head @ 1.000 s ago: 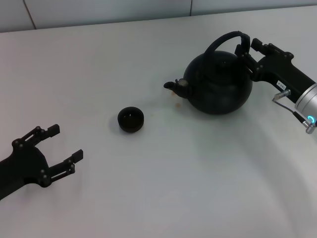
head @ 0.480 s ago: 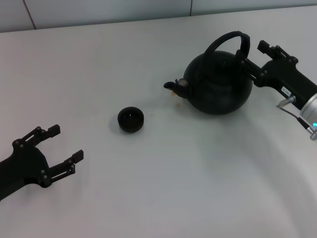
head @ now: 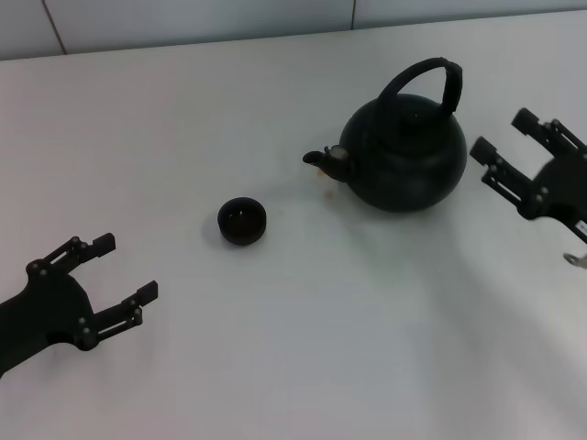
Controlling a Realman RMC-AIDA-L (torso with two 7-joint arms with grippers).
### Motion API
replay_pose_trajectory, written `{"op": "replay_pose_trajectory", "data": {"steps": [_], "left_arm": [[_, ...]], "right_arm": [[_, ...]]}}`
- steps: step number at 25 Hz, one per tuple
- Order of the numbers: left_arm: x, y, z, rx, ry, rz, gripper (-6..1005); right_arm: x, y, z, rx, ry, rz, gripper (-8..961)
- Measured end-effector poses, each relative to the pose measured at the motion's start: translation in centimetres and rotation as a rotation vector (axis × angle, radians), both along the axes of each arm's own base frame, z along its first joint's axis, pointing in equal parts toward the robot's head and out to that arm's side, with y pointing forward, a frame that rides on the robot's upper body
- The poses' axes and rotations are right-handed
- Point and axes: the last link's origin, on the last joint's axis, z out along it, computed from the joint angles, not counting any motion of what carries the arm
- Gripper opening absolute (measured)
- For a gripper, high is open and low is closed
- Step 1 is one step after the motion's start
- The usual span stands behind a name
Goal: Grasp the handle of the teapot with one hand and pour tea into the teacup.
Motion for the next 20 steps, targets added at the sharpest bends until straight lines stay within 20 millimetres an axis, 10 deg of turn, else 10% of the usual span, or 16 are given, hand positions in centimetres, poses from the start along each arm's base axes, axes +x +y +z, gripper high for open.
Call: {"op": "replay_pose_trajectory", "data": {"steps": [20], "left_arm": [[1.4, 0.6, -0.2, -0.123, 0.027, -0.111, 852]], "right_arm": [[-1.4, 0.2, 1.5, -0.573, -0.204, 0.234, 721]]}}
